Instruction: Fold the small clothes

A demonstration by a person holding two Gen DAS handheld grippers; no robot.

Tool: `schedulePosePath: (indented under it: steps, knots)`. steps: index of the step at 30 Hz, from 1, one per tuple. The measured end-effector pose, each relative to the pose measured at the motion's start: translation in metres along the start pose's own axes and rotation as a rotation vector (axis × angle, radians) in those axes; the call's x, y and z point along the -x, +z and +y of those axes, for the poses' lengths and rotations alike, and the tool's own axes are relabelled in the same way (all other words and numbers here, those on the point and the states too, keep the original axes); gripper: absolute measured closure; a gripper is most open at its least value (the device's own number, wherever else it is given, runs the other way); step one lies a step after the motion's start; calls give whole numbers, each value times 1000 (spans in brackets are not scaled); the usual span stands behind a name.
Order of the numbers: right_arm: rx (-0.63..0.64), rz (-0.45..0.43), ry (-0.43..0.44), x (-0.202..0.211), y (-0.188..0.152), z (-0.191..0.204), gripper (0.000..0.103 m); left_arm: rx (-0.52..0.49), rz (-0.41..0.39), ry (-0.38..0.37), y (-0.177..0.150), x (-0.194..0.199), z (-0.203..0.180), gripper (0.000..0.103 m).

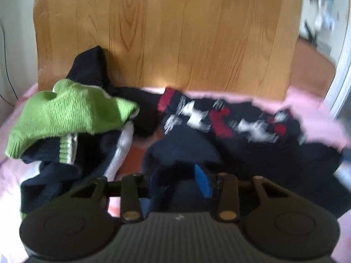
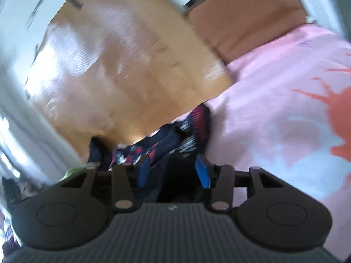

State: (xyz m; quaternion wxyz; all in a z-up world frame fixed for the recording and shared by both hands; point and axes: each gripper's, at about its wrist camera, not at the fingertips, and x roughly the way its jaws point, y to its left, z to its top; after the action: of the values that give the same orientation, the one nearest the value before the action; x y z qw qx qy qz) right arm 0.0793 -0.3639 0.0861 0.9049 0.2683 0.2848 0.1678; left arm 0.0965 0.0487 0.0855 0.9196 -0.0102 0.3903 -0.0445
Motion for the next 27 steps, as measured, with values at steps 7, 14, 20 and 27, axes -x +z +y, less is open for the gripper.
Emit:
schedulePosePath:
  steps: [7, 14, 20, 27]
  knots:
    - [153, 7, -40, 17, -24, 10, 55, 100, -13, 54, -25, 22, 48, 40]
    - [13, 58, -54, 30, -47, -10, 65, 182, 93, -59, -23, 2, 63, 90]
    - [96, 81, -43, 46, -31, 17, 93, 228, 151, -187, -30, 33, 78, 94]
    - [103, 265, -121, 55, -37, 8, 93, 170, 249, -127, -55, 47, 85, 80]
